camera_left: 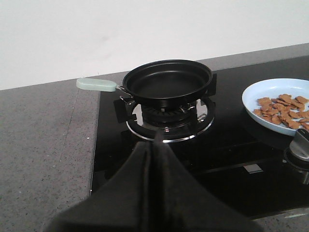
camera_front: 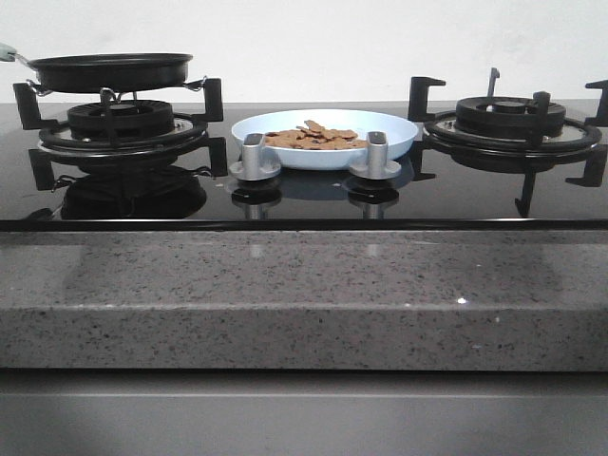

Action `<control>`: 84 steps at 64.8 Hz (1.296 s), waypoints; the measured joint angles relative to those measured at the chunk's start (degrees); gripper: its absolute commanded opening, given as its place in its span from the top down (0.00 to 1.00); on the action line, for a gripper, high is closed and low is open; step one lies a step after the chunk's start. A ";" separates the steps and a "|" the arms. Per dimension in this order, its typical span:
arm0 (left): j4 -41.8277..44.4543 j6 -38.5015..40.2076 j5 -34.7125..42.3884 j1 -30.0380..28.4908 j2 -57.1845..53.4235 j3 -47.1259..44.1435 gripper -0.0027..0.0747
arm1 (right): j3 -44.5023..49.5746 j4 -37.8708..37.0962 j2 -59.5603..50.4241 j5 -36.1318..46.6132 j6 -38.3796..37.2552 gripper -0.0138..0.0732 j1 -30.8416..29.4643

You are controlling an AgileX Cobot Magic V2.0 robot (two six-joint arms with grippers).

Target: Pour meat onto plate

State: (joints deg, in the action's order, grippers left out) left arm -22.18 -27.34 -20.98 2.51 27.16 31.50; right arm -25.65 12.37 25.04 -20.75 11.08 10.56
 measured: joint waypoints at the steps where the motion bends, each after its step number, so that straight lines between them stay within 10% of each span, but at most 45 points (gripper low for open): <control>1: 0.00 0.00 0.00 0.00 0.00 0.00 0.99 | 0.00 0.00 0.00 0.00 0.00 0.91 0.00; 44: 0.60 0.18 3.26 0.00 0.00 -1.51 0.99 | 0.11 0.00 -0.03 0.00 0.08 0.91 0.00; 62: 22.18 24.71 9.91 0.68 -2.56 -7.76 0.99 | 0.11 0.00 -0.03 0.00 0.08 0.91 0.00; 84: 23.81 26.90 11.69 1.96 -19.27 -21.83 0.99 | 0.11 0.00 -0.03 0.00 0.08 0.91 0.00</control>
State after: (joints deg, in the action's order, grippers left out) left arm 1.64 -0.44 -9.29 4.46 7.89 9.67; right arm -25.54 12.37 25.00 -20.75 11.17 10.56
